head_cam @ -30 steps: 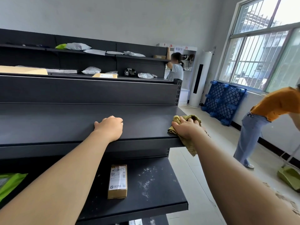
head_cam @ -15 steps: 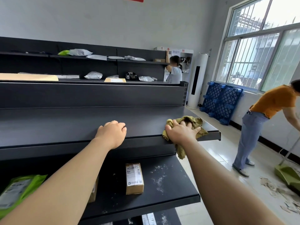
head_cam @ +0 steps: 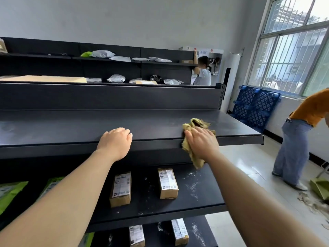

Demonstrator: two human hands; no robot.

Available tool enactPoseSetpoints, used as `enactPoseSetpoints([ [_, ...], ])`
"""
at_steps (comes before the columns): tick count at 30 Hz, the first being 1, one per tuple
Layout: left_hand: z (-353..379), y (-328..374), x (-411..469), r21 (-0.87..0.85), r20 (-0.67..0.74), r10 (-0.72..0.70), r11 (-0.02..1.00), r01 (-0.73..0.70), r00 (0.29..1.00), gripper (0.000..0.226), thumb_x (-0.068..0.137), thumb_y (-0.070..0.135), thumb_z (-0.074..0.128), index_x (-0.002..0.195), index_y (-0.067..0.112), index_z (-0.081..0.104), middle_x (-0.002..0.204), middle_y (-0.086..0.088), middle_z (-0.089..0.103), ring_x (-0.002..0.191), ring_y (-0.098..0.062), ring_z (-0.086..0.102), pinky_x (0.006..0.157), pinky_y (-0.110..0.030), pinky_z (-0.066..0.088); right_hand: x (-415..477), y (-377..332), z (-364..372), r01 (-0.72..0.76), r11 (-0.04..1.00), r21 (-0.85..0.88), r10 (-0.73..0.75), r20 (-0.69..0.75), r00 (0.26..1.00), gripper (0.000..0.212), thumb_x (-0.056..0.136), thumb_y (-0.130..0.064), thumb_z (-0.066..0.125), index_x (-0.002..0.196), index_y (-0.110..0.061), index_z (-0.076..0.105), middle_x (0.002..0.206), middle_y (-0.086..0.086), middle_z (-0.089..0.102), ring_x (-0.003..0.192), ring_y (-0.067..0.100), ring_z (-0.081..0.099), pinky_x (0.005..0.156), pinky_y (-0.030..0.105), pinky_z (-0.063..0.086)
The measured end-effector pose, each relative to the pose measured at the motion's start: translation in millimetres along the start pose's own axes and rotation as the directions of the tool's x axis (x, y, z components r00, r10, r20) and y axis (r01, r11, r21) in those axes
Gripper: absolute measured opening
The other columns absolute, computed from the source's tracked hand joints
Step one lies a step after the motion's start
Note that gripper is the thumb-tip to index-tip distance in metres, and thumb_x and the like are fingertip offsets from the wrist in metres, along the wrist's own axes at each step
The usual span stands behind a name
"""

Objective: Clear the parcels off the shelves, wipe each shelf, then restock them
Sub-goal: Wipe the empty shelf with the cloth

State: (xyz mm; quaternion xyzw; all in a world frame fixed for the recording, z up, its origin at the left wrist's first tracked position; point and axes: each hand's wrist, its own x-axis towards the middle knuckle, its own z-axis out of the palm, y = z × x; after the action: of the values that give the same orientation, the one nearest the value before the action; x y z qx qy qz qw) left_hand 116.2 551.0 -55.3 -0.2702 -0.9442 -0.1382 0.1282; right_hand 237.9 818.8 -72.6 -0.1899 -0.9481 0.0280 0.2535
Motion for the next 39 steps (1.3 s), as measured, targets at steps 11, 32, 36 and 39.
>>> enactPoseSetpoints([
  [11, -1, -20, -19, 0.083, -0.079, -0.044, 0.995, 0.05, 0.996, 0.042, 0.102, 0.034, 0.025, 0.126, 0.012, 0.053, 0.132, -0.002, 0.053, 0.125, -0.02, 0.044, 0.105, -0.035, 0.029, 2, -17, 7, -0.042, 0.999, -0.01, 0.041, -0.016, 0.999, 0.054, 0.1, -0.043, 0.016, 0.133, -0.019, 0.052, 0.133, 0.005, 0.057, 0.126, 0.027, 0.047, 0.113, 0.041, 0.027],
  [32, -37, -111, -47, 0.148, -0.074, -0.173, 0.972, 0.182, 0.982, 0.038, 0.102, 0.038, 0.026, 0.114, 0.013, 0.052, 0.117, 0.001, 0.056, 0.108, -0.02, 0.049, 0.096, -0.033, 0.037, 41, -162, 19, 0.193, 0.978, 0.079, -0.208, 0.368, 0.906, 0.06, 0.101, -0.043, 0.015, 0.152, -0.012, 0.022, 0.158, 0.012, 0.024, 0.146, 0.027, 0.02, 0.12, 0.041, 0.013],
  [36, -44, -143, -51, 0.142, -0.075, -0.155, 0.976, 0.165, 0.985, 0.037, 0.101, 0.038, 0.027, 0.111, 0.012, 0.052, 0.116, 0.0, 0.056, 0.106, -0.02, 0.049, 0.095, -0.033, 0.038, 37, -192, 23, 0.205, 0.975, 0.087, -0.222, 0.342, 0.913, 0.059, 0.101, -0.043, 0.015, 0.15, -0.012, 0.026, 0.155, 0.012, 0.029, 0.144, 0.027, 0.024, 0.118, 0.04, 0.016],
  [39, -48, -169, -55, 0.126, -0.07, -0.141, 0.981, 0.149, 0.988, 0.043, 0.101, 0.04, 0.028, 0.123, 0.011, 0.051, 0.127, -0.002, 0.054, 0.117, -0.021, 0.048, 0.1, -0.035, 0.037, 33, -215, 28, 0.2, 0.976, 0.087, -0.217, 0.317, 0.923, 0.058, 0.101, -0.043, 0.014, 0.147, -0.013, 0.033, 0.151, 0.012, 0.036, 0.14, 0.029, 0.032, 0.115, 0.04, 0.022],
])
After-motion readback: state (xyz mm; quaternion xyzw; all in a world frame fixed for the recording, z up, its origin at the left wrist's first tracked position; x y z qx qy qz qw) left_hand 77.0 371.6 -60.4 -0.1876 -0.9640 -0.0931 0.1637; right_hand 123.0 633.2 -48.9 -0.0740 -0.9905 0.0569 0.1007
